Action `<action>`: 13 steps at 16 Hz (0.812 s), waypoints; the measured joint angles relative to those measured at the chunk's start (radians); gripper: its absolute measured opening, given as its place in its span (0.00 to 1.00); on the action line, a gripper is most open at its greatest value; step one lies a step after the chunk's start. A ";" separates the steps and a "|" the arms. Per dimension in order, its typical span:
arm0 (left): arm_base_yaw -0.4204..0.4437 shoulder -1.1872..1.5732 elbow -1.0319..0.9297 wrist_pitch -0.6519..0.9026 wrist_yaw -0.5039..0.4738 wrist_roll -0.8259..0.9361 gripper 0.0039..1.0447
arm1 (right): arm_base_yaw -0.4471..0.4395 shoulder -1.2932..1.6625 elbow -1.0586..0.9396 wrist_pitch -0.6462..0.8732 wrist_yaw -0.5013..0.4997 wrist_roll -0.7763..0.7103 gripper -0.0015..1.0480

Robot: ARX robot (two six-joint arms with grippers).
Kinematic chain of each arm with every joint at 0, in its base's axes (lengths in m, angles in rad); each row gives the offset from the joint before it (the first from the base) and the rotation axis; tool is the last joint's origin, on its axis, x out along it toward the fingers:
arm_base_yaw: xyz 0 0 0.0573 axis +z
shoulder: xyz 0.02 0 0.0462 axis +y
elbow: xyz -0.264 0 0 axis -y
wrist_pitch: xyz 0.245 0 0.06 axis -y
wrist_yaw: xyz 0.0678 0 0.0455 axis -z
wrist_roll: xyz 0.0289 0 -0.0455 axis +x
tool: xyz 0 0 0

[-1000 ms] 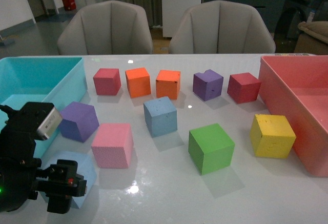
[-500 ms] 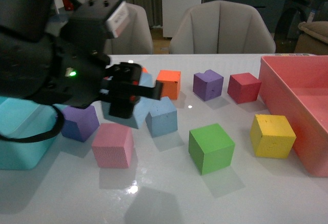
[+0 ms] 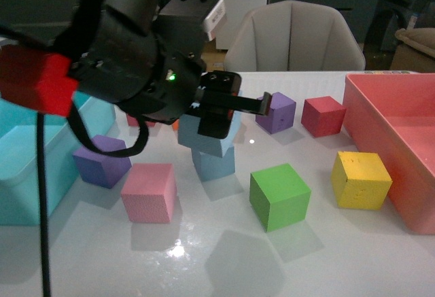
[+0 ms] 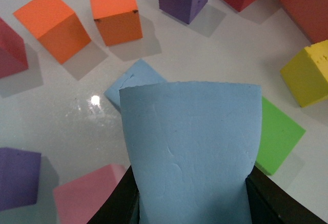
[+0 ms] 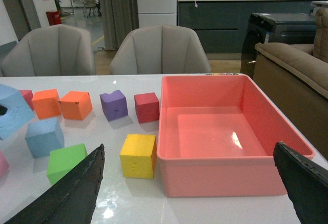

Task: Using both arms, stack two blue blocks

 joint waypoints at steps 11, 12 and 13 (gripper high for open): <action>0.031 0.360 0.409 -0.146 -0.064 -0.076 0.37 | 0.000 0.000 0.000 0.000 0.000 0.000 0.94; 0.035 0.366 0.416 -0.148 -0.060 -0.090 0.37 | 0.000 0.000 0.000 0.000 0.000 0.000 0.94; 0.037 0.374 0.416 -0.152 -0.053 -0.097 0.37 | 0.000 0.000 0.000 0.000 0.000 0.000 0.94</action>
